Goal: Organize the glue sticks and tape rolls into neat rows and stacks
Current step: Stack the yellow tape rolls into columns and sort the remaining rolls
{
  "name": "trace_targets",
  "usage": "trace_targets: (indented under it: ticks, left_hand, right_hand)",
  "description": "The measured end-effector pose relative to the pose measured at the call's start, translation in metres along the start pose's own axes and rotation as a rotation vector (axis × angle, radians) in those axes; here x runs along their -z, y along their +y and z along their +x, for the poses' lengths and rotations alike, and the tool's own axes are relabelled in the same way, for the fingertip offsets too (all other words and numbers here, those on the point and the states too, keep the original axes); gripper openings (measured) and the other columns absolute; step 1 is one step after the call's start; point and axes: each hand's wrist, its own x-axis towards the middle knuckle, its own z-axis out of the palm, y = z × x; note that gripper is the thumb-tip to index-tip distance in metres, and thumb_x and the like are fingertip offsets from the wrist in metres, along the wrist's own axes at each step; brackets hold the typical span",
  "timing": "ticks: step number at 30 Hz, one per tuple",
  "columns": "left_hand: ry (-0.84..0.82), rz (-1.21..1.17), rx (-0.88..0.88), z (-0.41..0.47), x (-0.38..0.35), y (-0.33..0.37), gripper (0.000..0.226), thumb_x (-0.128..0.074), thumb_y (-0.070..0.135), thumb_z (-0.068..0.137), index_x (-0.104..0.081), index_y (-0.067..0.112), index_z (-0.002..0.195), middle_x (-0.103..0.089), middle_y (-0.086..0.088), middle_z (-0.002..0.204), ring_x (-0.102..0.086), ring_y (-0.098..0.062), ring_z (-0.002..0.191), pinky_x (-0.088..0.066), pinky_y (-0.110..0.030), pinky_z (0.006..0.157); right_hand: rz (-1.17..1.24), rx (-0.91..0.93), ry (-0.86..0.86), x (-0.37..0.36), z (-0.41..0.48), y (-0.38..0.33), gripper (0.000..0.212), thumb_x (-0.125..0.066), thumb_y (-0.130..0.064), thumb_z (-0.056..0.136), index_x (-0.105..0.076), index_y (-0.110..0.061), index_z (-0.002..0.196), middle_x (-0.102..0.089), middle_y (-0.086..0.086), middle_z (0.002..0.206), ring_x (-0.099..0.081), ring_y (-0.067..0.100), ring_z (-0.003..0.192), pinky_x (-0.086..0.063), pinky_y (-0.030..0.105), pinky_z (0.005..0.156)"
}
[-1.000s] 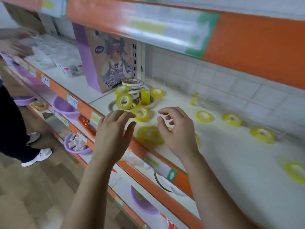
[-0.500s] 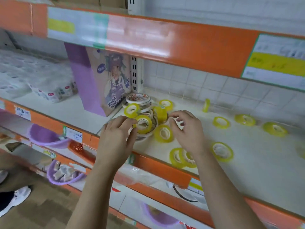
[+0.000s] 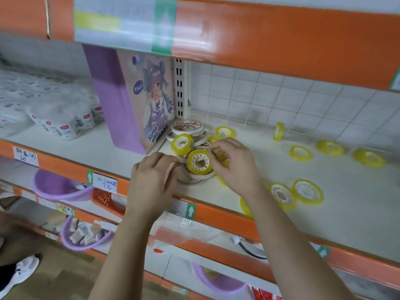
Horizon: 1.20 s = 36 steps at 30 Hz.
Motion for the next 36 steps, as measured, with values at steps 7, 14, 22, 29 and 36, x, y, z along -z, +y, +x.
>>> trace_targets:
  ticks: [7,14,22,29,36]
  left_hand:
    - [-0.025,-0.016,0.005,0.005,-0.003,-0.013,0.022,-0.053,0.024,0.091,-0.068,0.015,0.104,-0.064,-0.002,0.098,-0.061,-0.03,0.084,-0.05,-0.046,0.074]
    - [-0.003,-0.055,-0.005,0.018,-0.003,-0.019,0.023,-0.054,0.026,0.09,-0.069,0.014,0.103,-0.065,-0.004,0.099,-0.062,-0.031,0.086,-0.052,-0.047,0.072]
    - [-0.009,-0.078,-0.013,0.029,-0.008,-0.019,0.025,-0.054,0.026,0.09,-0.069,0.012,0.104,-0.065,-0.005,0.1,-0.061,-0.03,0.085,-0.052,-0.043,0.07]
    - [-0.004,-0.095,-0.035,0.046,-0.024,-0.017,0.022,-0.065,0.012,0.09,-0.068,0.008,0.111,-0.061,-0.011,0.11,-0.06,-0.033,0.094,-0.054,-0.044,0.075]
    - [-0.057,-0.034,0.03,0.059,-0.036,-0.016,0.026,-0.065,0.021,0.092,-0.069,0.007,0.113,-0.057,-0.012,0.114,-0.058,-0.033,0.1,-0.053,-0.043,0.08]
  right_hand:
    - [-0.011,0.038,-0.062,-0.009,-0.012,0.001,0.015,-0.064,-0.025,0.085,-0.071,-0.014,0.093,-0.064,-0.004,0.103,-0.062,0.014,0.103,-0.05,0.042,0.094]
    - [-0.028,-0.05,-0.19,-0.006,-0.018,0.0,0.03,-0.084,-0.032,0.073,-0.072,-0.02,0.097,-0.057,-0.003,0.123,-0.055,0.012,0.116,-0.042,0.026,0.098]
    - [-0.024,-0.062,-0.139,0.001,-0.019,-0.006,0.021,-0.08,-0.03,0.079,-0.072,-0.022,0.097,-0.056,-0.004,0.116,-0.056,0.011,0.113,-0.044,0.026,0.093]
    - [-0.05,-0.085,0.002,0.014,-0.025,-0.003,0.021,-0.072,-0.033,0.08,-0.068,-0.018,0.095,-0.06,-0.003,0.116,-0.054,0.006,0.113,-0.041,0.018,0.091]
    - [-0.076,-0.121,0.09,0.032,-0.037,0.001,0.023,-0.068,-0.037,0.081,-0.072,-0.019,0.096,-0.063,-0.004,0.115,-0.057,0.002,0.111,-0.038,0.008,0.091]
